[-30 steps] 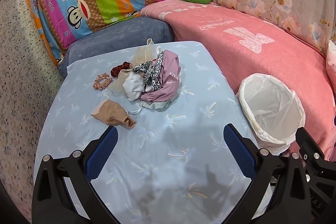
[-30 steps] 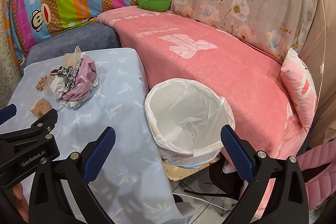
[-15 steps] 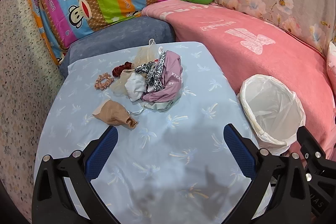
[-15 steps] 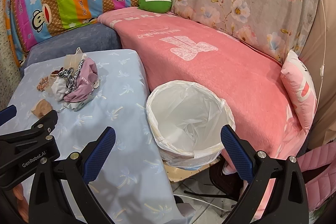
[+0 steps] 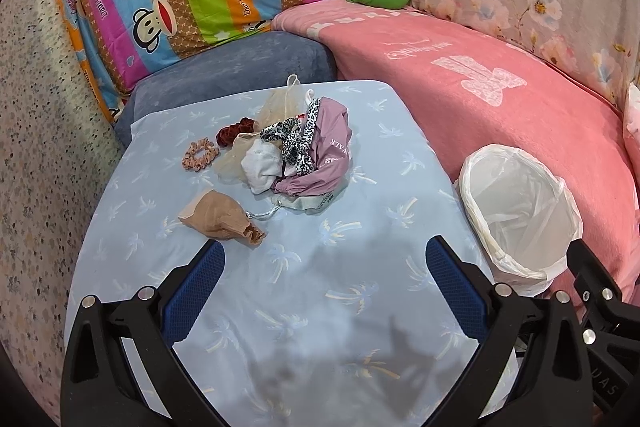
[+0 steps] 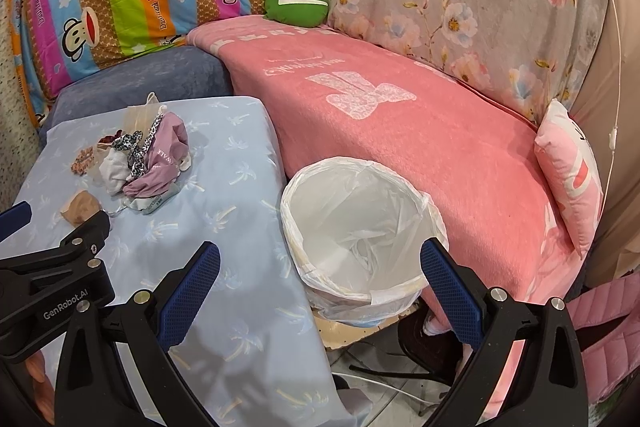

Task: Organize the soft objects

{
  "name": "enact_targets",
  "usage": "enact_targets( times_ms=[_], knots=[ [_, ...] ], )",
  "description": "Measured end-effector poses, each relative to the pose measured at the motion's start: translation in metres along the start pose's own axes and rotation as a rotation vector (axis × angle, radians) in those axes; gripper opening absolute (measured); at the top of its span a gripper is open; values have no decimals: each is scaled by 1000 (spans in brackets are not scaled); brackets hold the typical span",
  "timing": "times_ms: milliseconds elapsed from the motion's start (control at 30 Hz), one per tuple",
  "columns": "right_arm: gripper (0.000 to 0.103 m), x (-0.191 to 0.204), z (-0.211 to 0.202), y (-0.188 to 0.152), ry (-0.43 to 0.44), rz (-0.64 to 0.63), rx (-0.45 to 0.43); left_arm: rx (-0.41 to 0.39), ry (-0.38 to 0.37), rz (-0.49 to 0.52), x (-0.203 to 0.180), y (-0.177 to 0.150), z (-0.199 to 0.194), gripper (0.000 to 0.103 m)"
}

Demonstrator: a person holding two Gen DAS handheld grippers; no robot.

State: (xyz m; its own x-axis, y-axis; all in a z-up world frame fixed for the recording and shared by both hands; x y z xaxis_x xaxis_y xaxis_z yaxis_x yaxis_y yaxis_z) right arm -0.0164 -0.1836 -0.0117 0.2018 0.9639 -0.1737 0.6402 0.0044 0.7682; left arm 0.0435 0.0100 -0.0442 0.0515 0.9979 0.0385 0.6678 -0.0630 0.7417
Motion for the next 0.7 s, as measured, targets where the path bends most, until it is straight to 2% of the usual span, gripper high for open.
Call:
enact_targets(
  times_ms=[700],
  knots=[
    [97,-1,-1,5,-4,3,-4,-3,-2,-1,-1,-1,1,96]
  ],
)
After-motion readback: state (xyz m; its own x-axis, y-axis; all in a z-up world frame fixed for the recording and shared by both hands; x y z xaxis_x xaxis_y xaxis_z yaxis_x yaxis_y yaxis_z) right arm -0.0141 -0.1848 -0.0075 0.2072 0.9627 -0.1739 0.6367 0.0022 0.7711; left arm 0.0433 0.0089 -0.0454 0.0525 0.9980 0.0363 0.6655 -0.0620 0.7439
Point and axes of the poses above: each gripper's, at about its wrist camera, not at the fingertips, and z roughly the way its jaws point, x to its left, y to its top, the point moved 7 cm from there along z, roughly the way its jaws point, and after that the axes turned 5 degrees about -x, right-handed, at the moved point
